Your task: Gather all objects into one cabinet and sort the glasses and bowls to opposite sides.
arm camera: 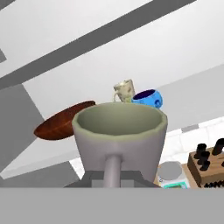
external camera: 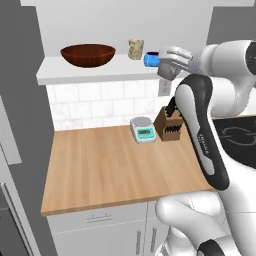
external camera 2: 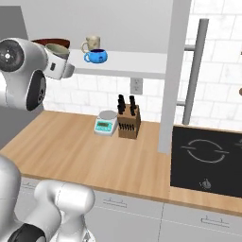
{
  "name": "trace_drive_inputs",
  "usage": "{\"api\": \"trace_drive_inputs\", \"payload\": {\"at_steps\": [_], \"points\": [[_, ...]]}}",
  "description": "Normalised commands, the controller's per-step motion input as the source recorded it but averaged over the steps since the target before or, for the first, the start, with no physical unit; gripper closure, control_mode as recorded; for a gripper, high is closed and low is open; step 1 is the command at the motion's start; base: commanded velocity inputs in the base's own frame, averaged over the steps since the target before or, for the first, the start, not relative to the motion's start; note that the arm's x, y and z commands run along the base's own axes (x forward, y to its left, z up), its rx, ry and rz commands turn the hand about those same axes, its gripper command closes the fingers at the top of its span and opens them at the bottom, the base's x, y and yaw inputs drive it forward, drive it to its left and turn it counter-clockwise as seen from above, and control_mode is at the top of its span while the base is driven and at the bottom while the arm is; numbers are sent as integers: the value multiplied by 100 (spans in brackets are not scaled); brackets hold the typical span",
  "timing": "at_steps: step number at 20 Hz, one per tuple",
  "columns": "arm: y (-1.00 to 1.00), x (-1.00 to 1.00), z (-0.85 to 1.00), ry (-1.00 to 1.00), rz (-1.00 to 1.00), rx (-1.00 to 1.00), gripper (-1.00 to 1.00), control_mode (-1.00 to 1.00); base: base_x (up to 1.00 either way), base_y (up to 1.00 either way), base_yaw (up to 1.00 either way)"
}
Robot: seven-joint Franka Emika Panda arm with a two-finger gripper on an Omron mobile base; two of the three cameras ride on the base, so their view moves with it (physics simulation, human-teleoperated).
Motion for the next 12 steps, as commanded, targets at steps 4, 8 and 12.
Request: {"api": "trace_drive_inputs", "payload": {"at_steps": [4, 8, 12], "points": [[-30, 26, 11, 0, -8, -32, 100, -100, 0, 0, 0], [-44, 46, 5, 0, -17, -23, 100, -100, 0, 0, 0], [-21, 32, -6, 1, -8, -2, 100, -100, 0, 0, 0]]}}
